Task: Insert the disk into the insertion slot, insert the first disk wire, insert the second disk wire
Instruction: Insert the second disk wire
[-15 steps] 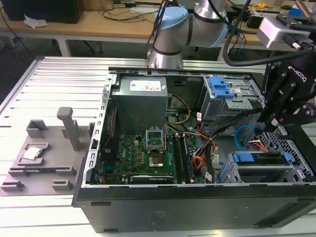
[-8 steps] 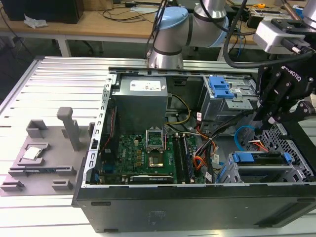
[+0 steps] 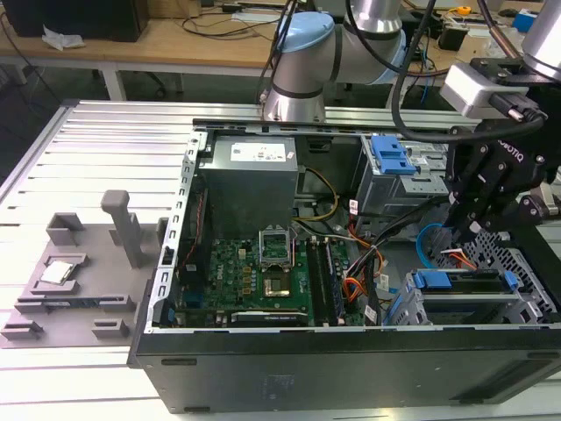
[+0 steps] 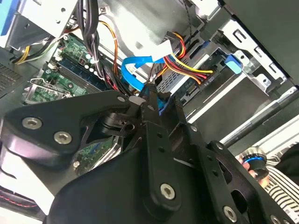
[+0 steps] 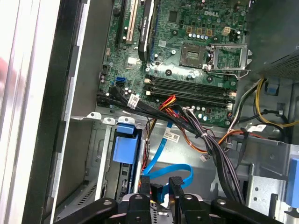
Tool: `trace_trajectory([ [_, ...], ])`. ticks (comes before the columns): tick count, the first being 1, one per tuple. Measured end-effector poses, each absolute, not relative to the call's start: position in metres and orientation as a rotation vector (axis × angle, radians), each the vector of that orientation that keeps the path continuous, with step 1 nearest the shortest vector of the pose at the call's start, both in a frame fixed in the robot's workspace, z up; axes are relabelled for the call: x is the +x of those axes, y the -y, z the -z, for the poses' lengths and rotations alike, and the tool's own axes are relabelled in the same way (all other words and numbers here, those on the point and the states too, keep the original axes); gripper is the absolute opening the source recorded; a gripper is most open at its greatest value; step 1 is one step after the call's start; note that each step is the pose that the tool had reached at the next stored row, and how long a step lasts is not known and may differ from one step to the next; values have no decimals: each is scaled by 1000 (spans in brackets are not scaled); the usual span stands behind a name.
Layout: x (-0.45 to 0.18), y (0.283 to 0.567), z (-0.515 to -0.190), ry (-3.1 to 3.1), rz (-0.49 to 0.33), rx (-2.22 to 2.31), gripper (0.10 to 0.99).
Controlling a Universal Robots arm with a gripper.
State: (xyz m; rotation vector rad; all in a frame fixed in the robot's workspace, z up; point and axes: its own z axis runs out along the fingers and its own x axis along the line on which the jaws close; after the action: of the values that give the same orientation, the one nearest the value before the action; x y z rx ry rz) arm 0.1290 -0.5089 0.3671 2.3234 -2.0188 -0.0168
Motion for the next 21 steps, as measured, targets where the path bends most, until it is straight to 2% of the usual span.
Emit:
trace_trajectory([
  [4, 129, 509, -367, 2015, 7, 2318, 286],
  [6, 129, 509, -367, 2012, 1, 2314, 165],
  [9, 129, 510, -367, 2008, -7, 2310, 165],
  [15, 129, 544, -364, 2008, -6, 2310, 165],
  [21, 134, 545, -350, 2067, 6, 2265, 165],
])
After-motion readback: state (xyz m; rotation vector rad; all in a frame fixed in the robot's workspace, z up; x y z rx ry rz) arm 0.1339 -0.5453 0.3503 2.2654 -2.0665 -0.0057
